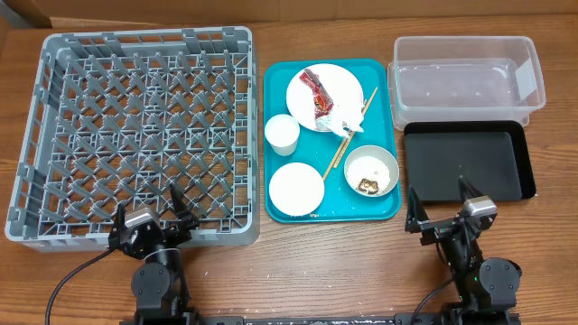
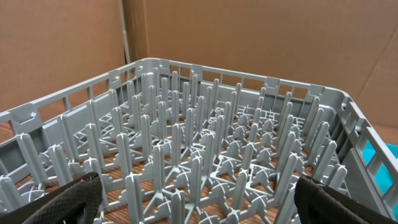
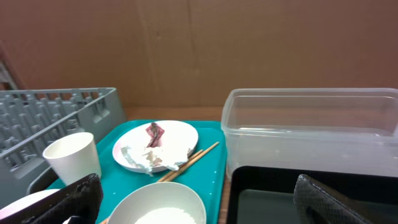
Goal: Sort waste into correct bins and load items into the dishwasher
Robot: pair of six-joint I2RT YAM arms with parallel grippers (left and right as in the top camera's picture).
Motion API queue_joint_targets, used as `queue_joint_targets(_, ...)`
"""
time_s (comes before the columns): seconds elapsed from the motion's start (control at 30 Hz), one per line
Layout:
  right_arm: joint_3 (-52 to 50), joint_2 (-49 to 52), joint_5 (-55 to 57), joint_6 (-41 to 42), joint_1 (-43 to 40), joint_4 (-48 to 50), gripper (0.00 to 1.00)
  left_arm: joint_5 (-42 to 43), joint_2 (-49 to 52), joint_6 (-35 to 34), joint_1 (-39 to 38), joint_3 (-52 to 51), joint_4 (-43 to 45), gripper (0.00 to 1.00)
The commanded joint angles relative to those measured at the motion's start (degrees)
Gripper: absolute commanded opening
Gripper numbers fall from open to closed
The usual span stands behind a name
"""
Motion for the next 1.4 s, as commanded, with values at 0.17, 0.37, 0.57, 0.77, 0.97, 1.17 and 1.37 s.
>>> queue_joint_targets(0.17,12.46,4.59,-8.13,0.2,0.0,-6.03,1.0,-1.33,-0.61,-1.22,-0.09,-0.26,0.2,1.0)
queue_joint_targets(0.37,34.27,23.43,-10.54,-1.77,0.0,-16.81,1.0,-1.33,-0.61,-1.22,-0.09,-0.24,0.22,1.0)
queue_joint_targets(0.57,68.76,59.71,-13.0,-1.77,1.27,-35.12,1.0,-1.33,-0.61,-1.22,-0.09,-0.26,0.22,1.0)
queue_joint_targets(0.77,102.29,92.67,-8.41,-1.77,8.24,-57.37,1.0,-1.33,-0.61,-1.22,-0.09,-0.26,0.22,1.0)
queue_joint_targets(0.97,110.99,110.25,-14.38,-1.09,11.72,-55.34,1.0,-1.33,-0.61,-1.22,-0.09,-0.24,0.2,1.0)
queue_joint_targets(1.17,110.68,118.44,-7.19,-2.82,13.97,-54.36,0.93,-1.33,-0.61,-1.22,-0.09,-0.26,0.2,1.0)
queue_joint_targets(1.37,110.31,124.41,12.59,-1.11,20.11,-54.71,0.86,-1.33,-0.61,-1.22,-0.09,-0.26,0.2,1.0)
